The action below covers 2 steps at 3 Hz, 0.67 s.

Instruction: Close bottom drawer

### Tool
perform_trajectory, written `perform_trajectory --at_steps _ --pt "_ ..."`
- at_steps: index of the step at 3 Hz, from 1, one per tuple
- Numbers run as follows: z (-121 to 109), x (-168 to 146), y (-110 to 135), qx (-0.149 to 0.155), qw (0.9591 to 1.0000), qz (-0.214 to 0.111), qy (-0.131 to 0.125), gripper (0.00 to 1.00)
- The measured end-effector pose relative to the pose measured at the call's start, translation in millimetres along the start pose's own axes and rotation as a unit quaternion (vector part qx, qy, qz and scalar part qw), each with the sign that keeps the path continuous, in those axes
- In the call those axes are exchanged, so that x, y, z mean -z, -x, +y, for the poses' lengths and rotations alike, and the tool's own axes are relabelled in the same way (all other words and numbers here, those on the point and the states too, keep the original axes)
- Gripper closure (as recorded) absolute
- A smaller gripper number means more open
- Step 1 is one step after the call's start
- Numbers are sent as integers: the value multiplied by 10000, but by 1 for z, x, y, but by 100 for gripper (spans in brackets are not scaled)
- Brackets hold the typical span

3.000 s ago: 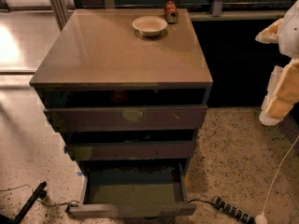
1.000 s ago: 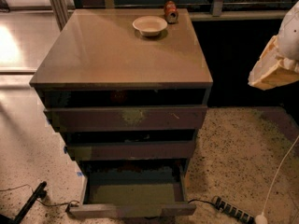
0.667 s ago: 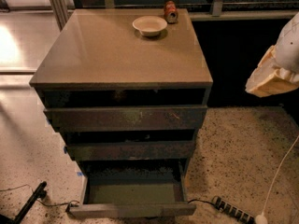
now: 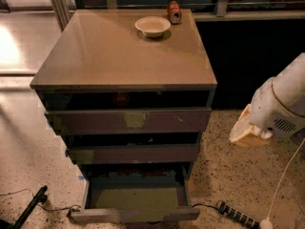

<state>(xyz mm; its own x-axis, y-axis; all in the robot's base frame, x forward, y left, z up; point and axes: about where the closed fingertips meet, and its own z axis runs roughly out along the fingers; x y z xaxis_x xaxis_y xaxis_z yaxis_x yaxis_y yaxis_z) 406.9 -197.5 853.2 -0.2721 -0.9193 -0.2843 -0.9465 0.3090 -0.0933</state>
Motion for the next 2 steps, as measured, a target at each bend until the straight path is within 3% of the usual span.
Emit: perform_trajectory --at_steps 1,2 --pt "23 -40 -12 -31 9992 143 362 100" --pt "58 -88 -31 17 9950 514 855 100"
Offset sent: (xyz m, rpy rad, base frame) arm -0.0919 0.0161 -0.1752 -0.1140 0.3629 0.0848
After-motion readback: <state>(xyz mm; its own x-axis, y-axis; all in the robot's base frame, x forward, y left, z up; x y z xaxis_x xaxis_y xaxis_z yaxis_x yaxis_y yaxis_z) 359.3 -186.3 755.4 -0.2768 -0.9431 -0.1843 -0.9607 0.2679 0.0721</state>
